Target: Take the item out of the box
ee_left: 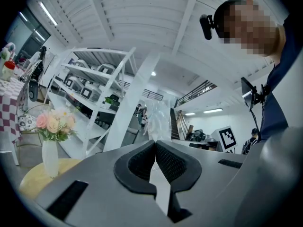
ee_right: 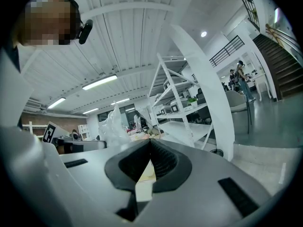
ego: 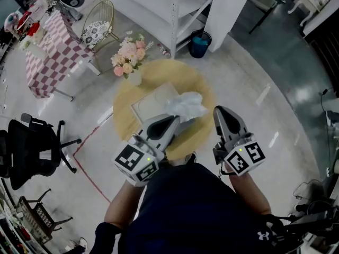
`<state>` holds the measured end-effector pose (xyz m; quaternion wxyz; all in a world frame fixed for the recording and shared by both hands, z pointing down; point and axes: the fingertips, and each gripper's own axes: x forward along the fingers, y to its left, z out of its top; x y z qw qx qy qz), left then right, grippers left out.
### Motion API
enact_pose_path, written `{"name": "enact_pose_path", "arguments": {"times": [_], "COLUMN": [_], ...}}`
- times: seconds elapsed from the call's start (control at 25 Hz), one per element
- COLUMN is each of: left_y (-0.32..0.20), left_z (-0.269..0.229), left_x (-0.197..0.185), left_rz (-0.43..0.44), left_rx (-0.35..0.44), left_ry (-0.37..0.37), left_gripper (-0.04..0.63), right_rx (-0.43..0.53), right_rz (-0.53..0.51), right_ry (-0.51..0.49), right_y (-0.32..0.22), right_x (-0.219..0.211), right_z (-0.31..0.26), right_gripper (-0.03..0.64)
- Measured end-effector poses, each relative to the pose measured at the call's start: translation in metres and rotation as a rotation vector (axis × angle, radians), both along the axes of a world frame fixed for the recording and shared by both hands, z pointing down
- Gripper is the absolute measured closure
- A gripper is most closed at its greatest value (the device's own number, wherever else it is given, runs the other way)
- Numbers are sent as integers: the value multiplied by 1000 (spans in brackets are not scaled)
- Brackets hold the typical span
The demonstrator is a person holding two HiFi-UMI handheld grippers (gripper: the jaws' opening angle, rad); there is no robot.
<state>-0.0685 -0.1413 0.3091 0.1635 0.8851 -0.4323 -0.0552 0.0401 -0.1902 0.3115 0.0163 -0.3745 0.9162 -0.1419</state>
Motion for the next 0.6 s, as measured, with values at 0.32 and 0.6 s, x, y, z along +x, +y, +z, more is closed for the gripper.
{"name": "enact_pose_path", "arguments": {"times": [0.32,0.6], "left_y": [2,6], "left_z": [2,3], "left_x": [-1,-4], "left_rz": [0,1], "left_rx": [-1,-4], "left_ry": [-3,-2], "left_gripper": [577,577], "right_rx": [-10,-12], "right_rz": [4,7], "right_ry": [-2,-5], "right_y": [2,5], "right_x": [0,-2], "right_z": [4,3], "right_gripper": [606,606]}}
